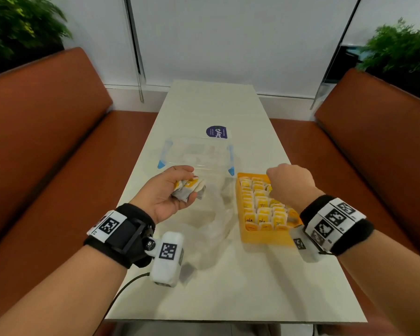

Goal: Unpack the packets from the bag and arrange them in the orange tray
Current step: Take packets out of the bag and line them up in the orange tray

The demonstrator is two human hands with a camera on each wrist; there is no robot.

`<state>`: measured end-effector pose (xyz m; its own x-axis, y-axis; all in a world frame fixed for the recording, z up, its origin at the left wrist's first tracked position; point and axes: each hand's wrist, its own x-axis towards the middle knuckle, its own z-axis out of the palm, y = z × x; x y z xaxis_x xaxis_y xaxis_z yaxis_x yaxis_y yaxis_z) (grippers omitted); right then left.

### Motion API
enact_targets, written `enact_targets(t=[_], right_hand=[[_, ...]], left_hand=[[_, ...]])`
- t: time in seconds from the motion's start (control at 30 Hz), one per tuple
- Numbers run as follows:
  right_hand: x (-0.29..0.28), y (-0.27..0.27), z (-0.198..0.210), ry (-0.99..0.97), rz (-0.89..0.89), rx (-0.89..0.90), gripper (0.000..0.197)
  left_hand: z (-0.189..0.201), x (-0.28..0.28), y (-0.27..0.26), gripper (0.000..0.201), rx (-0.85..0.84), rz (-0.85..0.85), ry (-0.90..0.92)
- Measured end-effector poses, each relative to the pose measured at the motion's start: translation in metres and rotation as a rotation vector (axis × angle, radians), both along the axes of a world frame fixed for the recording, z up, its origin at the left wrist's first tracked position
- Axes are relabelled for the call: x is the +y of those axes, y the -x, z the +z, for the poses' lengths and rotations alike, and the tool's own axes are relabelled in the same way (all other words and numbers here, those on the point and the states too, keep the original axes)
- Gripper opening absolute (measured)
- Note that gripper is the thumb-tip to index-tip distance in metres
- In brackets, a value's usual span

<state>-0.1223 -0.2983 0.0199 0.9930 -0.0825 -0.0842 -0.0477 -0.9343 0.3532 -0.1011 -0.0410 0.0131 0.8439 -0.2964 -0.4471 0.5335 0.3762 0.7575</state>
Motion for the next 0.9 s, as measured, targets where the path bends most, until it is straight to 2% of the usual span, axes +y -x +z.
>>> enact_targets(t=[0.07, 0.17, 0.33, 0.5, 0.63, 0.77, 0.9], right_hand=[[0.029, 0.012, 0.009, -0.036, 0.095, 0.002, 0.010], [0.078, 0.037, 0.010, -0.187, 0.302, 0.143, 0.021], [0.138, 0.060, -0.039, -0.335, 0.582, 0.415, 0.024], [0.168, 0.064, -0.067, -0.376, 0.576, 0.503, 0.025], [0.181, 0.060, -0.071, -0.252, 0.603, 0.589, 0.029], [0.187, 0.060, -0.072, -0.127, 0.633, 0.597, 0.033], [0.187, 0.058, -0.078, -0.136, 0.617, 0.591, 0.029]], left_hand=[[0.001, 0.001, 0.001, 0.010, 0.001, -0.005, 0.007], [0.003, 0.004, 0.003, 0.011, -0.004, -0.010, 0.009], [0.002, 0.011, 0.006, 0.011, -0.005, -0.027, 0.011], [0.000, 0.020, 0.010, 0.011, 0.003, -0.037, 0.016], [-0.002, 0.025, 0.011, 0.013, 0.011, -0.039, 0.022], [-0.001, 0.023, 0.010, 0.011, 0.010, -0.047, 0.021], [0.000, 0.020, 0.011, 0.011, 0.007, -0.057, 0.015]])
